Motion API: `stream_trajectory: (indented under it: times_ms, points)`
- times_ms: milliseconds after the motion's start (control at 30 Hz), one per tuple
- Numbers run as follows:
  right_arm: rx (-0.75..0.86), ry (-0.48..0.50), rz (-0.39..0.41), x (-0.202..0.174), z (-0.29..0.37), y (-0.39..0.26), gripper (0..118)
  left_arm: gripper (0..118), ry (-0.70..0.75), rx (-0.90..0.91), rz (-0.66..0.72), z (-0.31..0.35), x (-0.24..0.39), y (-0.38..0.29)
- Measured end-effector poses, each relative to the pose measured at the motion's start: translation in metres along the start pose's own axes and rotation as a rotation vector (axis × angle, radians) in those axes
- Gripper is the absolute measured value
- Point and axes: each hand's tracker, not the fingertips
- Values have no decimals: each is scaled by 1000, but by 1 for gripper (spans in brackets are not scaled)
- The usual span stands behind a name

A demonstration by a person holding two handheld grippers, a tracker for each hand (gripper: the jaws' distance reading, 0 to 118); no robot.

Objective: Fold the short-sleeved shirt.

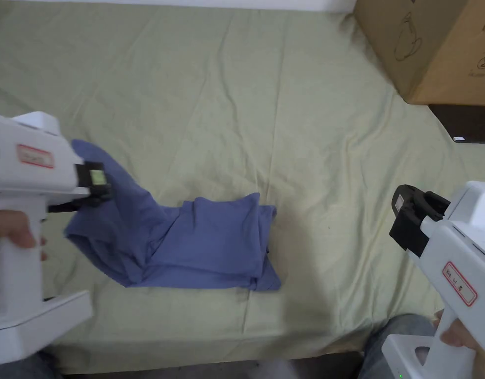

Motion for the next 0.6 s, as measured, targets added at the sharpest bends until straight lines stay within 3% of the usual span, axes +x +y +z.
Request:
stream_trajectory:
  times_ms: [133, 333, 467, 533, 600]
  points:
    - [13, -20, -1, 7, 9, 1, 0, 1, -31, -41, -133, -35, 60, -9]
    - [18, -73, -27, 25, 21, -6, 0, 5, -40, -125, -226, -106, 144, -43]
    - [9, -113, -45, 37, 29, -11, 0, 32, -59, -231, -324, -160, 174, -67]
    - [4, -133, -45, 38, 35, -11, 0, 52, -124, -294, -269, -171, 177, -74]
    - [-2, -143, -50, 42, 37, -11, 0, 59, -183, -347, -218, -178, 179, -75]
